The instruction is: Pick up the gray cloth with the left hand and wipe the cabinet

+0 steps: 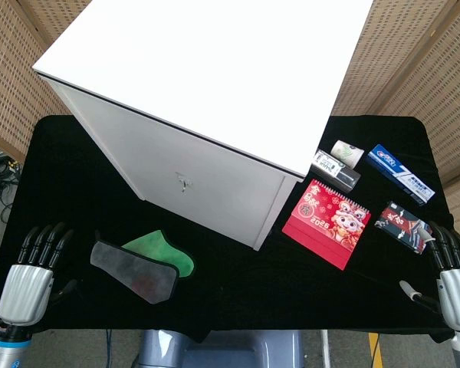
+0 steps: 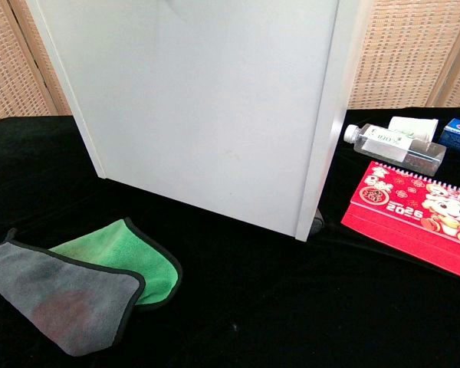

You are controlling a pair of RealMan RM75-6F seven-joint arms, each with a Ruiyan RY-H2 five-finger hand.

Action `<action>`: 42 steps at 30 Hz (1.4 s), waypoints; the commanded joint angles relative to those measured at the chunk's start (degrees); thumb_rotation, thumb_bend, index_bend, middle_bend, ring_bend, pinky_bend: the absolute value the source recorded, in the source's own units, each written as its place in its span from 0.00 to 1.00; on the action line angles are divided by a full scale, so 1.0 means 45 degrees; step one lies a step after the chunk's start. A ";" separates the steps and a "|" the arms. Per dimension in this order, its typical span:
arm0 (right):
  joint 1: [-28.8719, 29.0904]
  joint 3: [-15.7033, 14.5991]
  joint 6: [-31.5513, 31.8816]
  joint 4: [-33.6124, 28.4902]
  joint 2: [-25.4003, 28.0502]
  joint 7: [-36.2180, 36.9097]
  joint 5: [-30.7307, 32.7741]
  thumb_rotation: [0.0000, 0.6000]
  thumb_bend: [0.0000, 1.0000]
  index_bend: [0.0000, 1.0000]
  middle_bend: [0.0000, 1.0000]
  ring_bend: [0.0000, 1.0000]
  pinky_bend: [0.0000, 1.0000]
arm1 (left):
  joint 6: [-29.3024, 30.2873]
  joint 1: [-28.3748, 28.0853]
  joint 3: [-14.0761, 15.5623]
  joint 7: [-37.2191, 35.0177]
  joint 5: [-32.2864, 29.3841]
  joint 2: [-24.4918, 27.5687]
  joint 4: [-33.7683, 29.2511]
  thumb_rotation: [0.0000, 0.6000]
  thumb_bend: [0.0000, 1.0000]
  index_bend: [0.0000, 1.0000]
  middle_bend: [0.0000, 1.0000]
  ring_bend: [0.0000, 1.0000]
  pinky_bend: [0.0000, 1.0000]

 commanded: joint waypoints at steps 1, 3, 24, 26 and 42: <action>0.0005 0.0005 -0.0008 -0.0018 0.0002 -0.0019 0.0002 1.00 0.11 0.08 0.00 0.00 0.00 | -0.0040 0.0007 -0.0015 0.0030 -0.0002 0.0016 -0.0027 1.00 0.00 0.00 0.00 0.00 0.00; -0.0002 0.0013 -0.0001 -0.0015 -0.0008 -0.0022 0.0012 1.00 0.11 0.08 0.00 0.00 0.00 | -0.0041 0.0017 -0.0008 -0.0007 0.0049 0.0025 -0.0040 1.00 0.00 0.00 0.00 0.00 0.00; 0.0072 -0.0230 -0.0684 -0.0357 0.0499 -0.0178 0.0129 1.00 0.11 0.08 0.00 0.00 0.00 | -0.0353 0.0063 0.0031 0.0268 0.0233 0.0052 -0.0162 1.00 0.00 0.00 0.00 0.00 0.00; 0.0067 -0.0219 -0.0663 -0.0359 0.0485 -0.0162 0.0129 1.00 0.11 0.08 0.00 0.00 0.00 | -0.0480 0.0057 0.0062 0.0379 0.0199 0.0041 -0.0158 1.00 0.00 0.00 0.00 0.00 0.00; 0.0026 -0.0137 -0.0510 -0.0353 0.0416 -0.0039 0.0142 1.00 0.11 0.08 0.00 0.00 0.00 | -0.4009 -0.1125 -0.0314 0.1546 -0.2267 -0.0957 0.1204 1.00 0.07 0.17 0.64 0.62 0.54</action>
